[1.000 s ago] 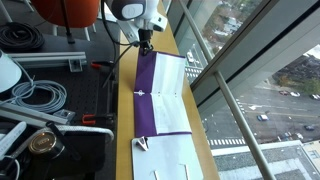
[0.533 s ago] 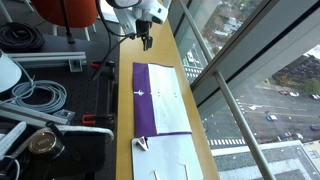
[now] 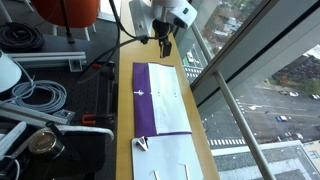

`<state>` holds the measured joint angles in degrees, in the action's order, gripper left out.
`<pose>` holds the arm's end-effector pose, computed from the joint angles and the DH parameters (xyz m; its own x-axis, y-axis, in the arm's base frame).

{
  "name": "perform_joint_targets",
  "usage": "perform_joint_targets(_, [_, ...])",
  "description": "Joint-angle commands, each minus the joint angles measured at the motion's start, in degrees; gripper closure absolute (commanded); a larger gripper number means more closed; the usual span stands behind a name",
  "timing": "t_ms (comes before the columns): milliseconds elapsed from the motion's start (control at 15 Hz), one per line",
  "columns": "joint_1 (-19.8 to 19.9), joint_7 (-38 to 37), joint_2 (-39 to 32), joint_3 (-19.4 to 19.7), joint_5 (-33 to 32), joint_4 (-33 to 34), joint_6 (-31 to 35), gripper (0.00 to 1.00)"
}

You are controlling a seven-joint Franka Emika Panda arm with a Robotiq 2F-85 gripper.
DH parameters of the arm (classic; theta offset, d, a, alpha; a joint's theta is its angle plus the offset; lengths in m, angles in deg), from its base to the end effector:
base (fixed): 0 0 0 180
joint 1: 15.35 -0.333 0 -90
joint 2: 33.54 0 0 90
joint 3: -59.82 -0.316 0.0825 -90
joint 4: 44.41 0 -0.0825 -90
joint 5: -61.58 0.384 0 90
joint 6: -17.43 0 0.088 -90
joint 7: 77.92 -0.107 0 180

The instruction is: Open the folder

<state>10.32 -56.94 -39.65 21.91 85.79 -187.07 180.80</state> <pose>0.4876 0.0854 0.2788 0.9468 0.1420 0.2889 0.2017 -0.9611 -0.1887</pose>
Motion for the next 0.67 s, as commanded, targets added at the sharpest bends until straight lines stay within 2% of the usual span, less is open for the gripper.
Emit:
perform_joint_targets(0, [5.8, 6.2, 4.3, 2.0, 4.6, 3.5, -10.3, 0.00])
perform_joint_targets(67, [-2.6, 7.3, 5.6, 12.4, 5.5, 4.6, -13.4, 0.00])
perform_joint_targets(133, [-6.6, 5.4, 2.9, 13.9, 4.0, 3.4, -8.4, 0.00])
perform_joint_targets(200, [-8.5, 6.2, 3.7, 17.9, 3.9, 4.2, -10.8, 0.00])
perform_joint_targets(333, [-9.8, 6.6, 4.5, 20.7, 3.7, 4.9, -12.3, 0.00])
perform_joint_targets(600, [-11.0, 6.5, 4.6, 20.7, 3.9, 4.9, -12.3, 0.00])
